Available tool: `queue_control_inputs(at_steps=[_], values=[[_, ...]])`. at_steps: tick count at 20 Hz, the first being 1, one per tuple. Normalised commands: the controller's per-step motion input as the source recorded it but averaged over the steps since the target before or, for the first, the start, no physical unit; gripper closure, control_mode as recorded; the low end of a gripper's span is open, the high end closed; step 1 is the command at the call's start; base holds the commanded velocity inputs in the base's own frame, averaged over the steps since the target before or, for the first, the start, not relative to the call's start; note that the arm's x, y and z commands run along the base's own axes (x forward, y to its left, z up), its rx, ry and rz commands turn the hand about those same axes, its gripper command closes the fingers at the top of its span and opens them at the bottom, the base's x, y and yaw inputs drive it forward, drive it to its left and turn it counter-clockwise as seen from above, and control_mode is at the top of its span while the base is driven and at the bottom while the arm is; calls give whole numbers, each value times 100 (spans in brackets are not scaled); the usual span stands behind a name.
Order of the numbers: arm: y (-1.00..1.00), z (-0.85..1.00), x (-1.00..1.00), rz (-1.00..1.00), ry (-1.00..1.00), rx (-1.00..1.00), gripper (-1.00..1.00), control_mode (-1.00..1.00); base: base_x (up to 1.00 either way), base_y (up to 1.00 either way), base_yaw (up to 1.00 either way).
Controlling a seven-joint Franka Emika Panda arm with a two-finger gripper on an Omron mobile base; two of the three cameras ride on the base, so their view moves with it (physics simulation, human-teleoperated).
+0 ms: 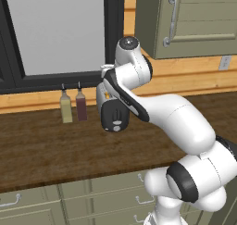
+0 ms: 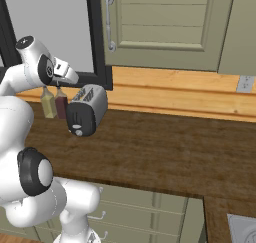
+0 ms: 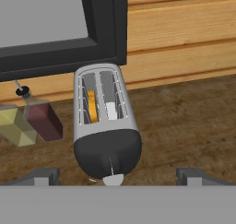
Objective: Start the toaster. Once the lever pops up, take the bread to the plate on the dining counter.
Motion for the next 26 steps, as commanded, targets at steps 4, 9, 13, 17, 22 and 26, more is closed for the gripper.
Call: queue_control_inputs(at_steps=[4,9,13,17,22,26], values=[[0,0,0,0,0,0,-100,-100,0,0,0],[0,0,0,0,0,0,-100,-100,0,0,0],[0,0,0,0,0,0,-100,-100,0,0,0],[0,0,0,0,0,0,-100,-100,0,0,0],[0,0,0,0,0,0,-100,-100,0,0,0],[0,0,0,0,0,0,-100,-100,0,0,0]])
